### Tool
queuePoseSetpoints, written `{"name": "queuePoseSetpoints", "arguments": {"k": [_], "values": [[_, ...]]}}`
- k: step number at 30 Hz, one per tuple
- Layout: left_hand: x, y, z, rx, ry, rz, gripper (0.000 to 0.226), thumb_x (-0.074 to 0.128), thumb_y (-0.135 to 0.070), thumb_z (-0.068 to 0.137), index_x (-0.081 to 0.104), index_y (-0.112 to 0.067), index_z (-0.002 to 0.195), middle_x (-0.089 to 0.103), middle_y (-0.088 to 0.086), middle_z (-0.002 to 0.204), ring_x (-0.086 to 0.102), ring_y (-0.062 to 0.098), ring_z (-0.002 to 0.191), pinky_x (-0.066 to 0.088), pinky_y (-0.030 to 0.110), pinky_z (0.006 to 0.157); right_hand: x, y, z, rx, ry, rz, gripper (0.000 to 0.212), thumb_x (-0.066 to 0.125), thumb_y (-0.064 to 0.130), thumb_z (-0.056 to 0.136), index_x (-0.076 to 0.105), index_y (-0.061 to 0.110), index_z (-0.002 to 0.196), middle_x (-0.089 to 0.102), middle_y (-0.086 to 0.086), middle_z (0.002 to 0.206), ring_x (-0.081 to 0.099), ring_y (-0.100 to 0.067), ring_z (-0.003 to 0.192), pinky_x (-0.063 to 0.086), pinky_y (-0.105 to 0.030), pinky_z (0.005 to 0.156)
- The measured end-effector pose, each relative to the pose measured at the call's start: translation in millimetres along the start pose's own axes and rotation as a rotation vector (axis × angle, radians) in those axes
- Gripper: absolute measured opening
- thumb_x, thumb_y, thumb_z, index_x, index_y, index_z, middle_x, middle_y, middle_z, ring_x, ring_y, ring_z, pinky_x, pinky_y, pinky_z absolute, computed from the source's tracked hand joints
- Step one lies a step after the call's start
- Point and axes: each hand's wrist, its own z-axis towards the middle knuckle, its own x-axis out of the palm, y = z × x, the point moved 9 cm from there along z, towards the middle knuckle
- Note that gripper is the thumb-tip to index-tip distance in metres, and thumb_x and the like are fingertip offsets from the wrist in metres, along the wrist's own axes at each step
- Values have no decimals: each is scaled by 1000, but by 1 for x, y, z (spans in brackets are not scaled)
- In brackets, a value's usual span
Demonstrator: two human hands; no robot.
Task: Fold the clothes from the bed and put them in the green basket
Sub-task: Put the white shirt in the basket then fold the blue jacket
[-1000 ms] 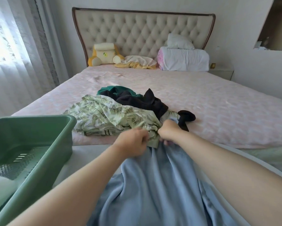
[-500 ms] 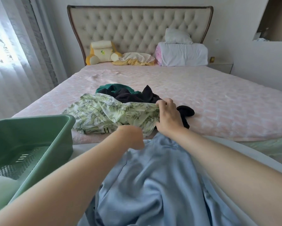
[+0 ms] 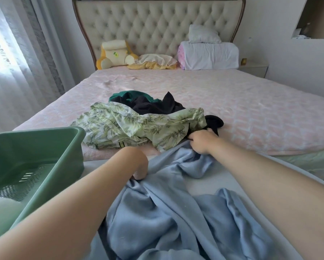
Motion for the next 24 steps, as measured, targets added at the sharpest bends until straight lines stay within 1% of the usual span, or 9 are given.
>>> {"name": "queuePoseSetpoints", "arguments": {"k": [2,4,6,8,10,12,15,20,24], "values": [[2,10,-11,-78,-43,-52,20,47,-17,97,60,-11,112,58,0,98,59,22,92,50,32,90,-8,13,-12,-25,-61,82,23,44,16,96,65,23,102,67,-5,121,57,-31,116,33,-40,104],[-3,10,-21,-113,-193,-94,29,47,-19,96,57,-12,123,59,4,117,58,25,111,47,36,95,-17,25,-29,-44,-154,136,36,45,12,94,66,24,120,64,-5,128,56,-31,119,37,-38,105],[-13,0,-30,-60,-440,-188,32,47,-23,96,57,-15,125,56,6,125,53,26,119,45,37,97,-21,38,-50,-74,-197,179,42,45,11,94,63,25,130,59,-4,133,53,-30,122,41,-40,105],[-14,-15,-40,79,-593,-415,30,45,-23,97,60,-23,124,54,3,126,51,25,120,46,39,97,-23,47,-72,-100,-207,240,38,45,9,93,63,23,123,57,-3,128,54,-30,118,46,-41,100],[-1,-30,-48,153,-570,-529,35,45,-33,97,55,-28,130,51,1,131,49,25,124,45,41,98,-24,54,-98,-107,-216,270,24,47,8,89,59,22,105,55,-4,117,55,-29,109,47,-41,92],[26,-44,-54,153,-427,-496,60,47,-54,94,34,-32,148,40,0,147,42,28,133,41,46,104,-21,60,-123,-109,-197,254,14,48,8,88,50,22,90,51,-3,106,53,-28,101,45,-39,85],[52,-53,-74,140,-409,-423,83,48,-64,92,6,-36,157,19,-3,162,28,30,144,31,50,113,-4,68,-159,-109,-79,274,10,52,16,91,46,23,92,50,0,105,54,-28,106,44,-39,86],[47,-69,-122,181,-683,-440,61,48,-51,97,26,-37,152,24,-2,160,24,25,146,23,44,117,27,76,-212,-81,119,265,60,58,56,91,41,29,142,42,-6,144,45,-30,132,39,-47,107],[63,-86,-144,270,-554,-583,62,53,-65,89,36,-44,146,29,-9,153,29,20,142,30,43,115,31,84,-245,-115,106,306,47,51,43,99,42,33,144,47,-2,147,48,-28,131,39,-38,99]]}}
